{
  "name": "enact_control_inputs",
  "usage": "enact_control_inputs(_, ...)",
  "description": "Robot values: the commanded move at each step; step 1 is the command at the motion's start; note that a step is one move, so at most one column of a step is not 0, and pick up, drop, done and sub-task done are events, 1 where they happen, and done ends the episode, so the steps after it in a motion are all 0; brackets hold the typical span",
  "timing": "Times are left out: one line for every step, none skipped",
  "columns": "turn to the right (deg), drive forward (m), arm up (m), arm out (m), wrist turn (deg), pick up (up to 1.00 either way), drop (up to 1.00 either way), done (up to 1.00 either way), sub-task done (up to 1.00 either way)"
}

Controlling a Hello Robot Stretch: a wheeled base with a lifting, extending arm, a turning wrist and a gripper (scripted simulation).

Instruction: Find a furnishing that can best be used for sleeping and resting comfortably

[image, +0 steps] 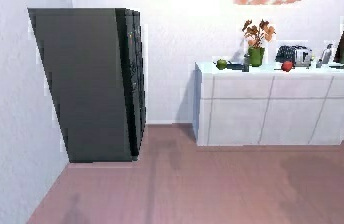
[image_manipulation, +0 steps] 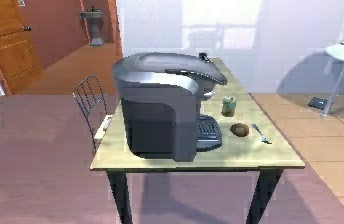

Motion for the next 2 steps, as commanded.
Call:
enact_control_inputs(0.0,0.45,0.00,0.00,0.0,0.00,0.00,0.00,0.00)
enact_control_inputs(45.0,0.00,0.00,0.00,0.0,0.00,0.00,0.00,0.00)
